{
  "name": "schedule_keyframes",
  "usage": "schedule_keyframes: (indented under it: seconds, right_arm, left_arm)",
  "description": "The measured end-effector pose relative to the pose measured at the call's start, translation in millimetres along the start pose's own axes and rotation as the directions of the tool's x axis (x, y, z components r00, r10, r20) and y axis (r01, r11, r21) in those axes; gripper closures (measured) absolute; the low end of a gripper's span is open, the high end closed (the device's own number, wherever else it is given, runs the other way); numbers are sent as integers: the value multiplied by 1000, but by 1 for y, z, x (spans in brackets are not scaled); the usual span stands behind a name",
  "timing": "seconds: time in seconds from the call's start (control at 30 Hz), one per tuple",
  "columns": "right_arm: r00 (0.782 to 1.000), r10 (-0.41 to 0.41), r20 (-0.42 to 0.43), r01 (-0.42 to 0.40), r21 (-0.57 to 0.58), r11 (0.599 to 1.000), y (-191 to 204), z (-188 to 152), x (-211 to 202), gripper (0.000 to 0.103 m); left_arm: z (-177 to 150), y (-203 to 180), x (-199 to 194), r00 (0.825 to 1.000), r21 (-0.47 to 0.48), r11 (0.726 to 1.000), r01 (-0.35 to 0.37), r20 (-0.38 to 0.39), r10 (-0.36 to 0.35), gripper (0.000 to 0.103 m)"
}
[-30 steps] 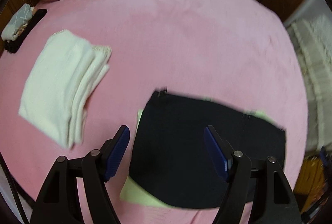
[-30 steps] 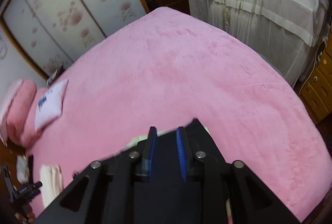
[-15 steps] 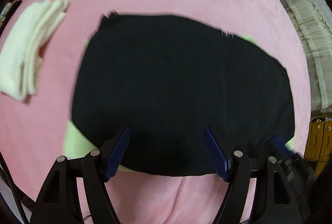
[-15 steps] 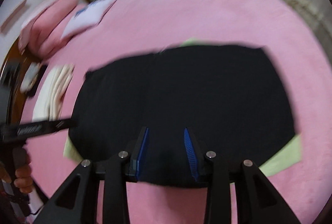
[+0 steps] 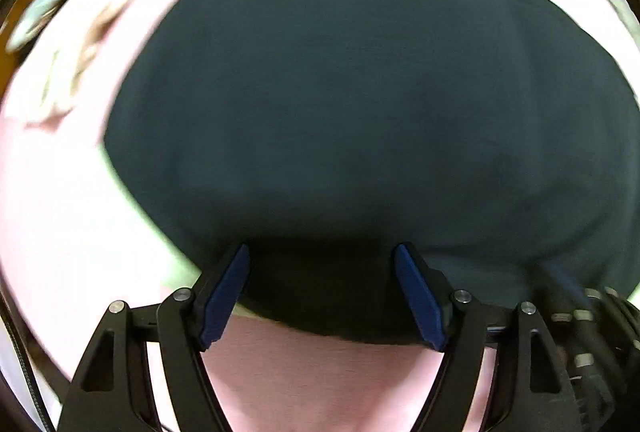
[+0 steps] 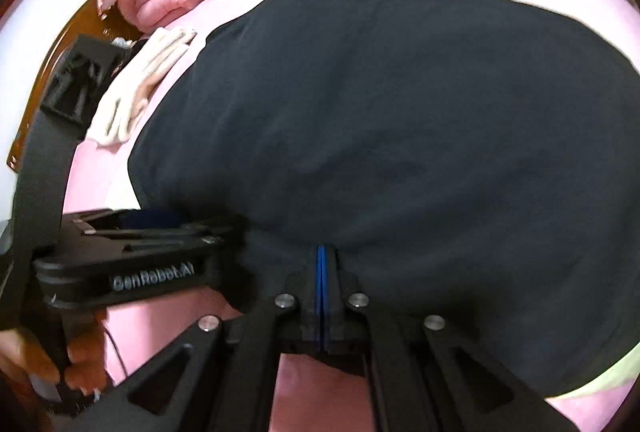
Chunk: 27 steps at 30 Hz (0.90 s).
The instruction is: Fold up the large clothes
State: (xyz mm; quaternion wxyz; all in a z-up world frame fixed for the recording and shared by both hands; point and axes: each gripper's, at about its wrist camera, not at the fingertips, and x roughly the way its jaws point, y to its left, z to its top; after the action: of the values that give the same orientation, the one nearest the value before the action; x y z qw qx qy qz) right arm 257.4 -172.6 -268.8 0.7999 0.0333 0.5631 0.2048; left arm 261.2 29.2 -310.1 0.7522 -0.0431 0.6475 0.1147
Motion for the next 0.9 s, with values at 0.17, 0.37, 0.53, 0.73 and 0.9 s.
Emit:
schedule_keyframes:
  seconds: [0.17, 0.37, 0.53, 0.73, 0.9]
  right_arm:
    - [995, -96, 23, 93, 109, 990, -52, -14, -23, 103]
    - [897, -437, 73, 400, 292, 869, -140, -40, -76, 103]
    - [844, -533, 65, 502, 254, 826, -157, -43, -96, 103]
    - [792, -602, 101, 495, 472, 730, -153, -46, -127, 103]
    - [936, -306, 173, 247, 296, 923, -93, -38, -101, 103]
  left_arm:
    - [-4, 32, 9, 999, -133, 991, 2, -38, -7, 24]
    - [-15, 59, 11, 998, -227, 973, 40, -45, -51, 24]
    - [-30, 91, 11, 999, -317, 948, -21, -46, 7, 24]
    - [-43, 76, -12, 998, -243, 968, -69, -8, 70, 31]
    - [-47, 31, -57, 992, -150, 986, 80, 106, -64, 31]
